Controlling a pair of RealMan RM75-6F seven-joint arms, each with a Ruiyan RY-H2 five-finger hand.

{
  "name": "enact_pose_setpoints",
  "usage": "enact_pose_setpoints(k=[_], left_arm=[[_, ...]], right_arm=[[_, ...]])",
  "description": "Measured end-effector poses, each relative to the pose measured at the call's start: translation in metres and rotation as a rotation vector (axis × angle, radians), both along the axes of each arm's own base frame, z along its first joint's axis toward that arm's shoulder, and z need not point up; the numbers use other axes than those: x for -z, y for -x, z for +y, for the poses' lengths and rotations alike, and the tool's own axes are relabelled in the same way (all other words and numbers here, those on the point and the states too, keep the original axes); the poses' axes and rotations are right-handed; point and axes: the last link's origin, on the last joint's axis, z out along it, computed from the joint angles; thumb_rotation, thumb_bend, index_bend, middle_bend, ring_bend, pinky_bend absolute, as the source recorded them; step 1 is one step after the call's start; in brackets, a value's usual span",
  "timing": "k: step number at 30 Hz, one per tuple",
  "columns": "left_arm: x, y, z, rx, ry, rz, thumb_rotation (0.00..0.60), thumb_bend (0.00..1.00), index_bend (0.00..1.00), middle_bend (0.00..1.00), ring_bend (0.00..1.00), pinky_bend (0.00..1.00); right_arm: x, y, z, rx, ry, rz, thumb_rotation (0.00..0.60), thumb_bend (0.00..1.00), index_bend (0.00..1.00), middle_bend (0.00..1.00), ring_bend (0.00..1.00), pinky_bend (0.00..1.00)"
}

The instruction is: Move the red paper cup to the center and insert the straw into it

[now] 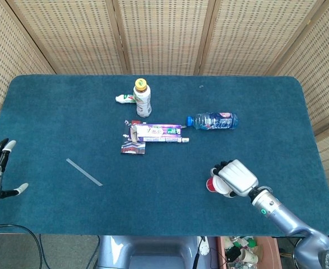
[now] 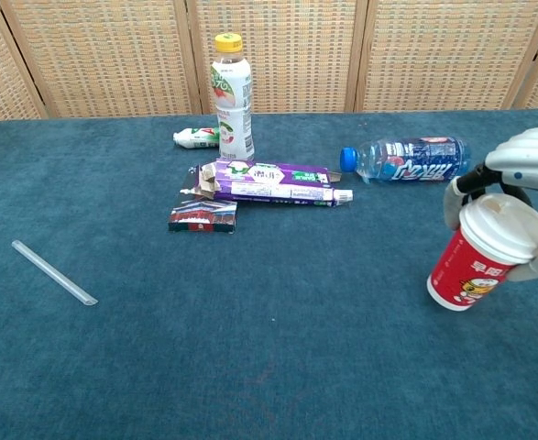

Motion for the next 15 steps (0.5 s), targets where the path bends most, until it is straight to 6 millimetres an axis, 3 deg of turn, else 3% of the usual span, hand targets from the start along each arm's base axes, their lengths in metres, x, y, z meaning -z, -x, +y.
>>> enact_pose_setpoints(k=[9,15], left_arm=[[-0.006,0.004,0.005,-0.005,-0.008,-0.011,0.6,0.08,0.0,0.0,0.0,0.0],[-0.008,0.007,0.008,-0.011,0.005,-0.023,0.6,0.08,0.0,0.0,0.0,0.0]], right_arm=[[-0.001,-0.084,-0.023,-0.103,-0.041,-0.012,0.6,0.28,0.47,0.59,0.45,0.6],[0.006,-0.127,-0.04,-0.086,-0.087,-0.012,0.6,0.28,0.47,0.58,0.45,0.6]])
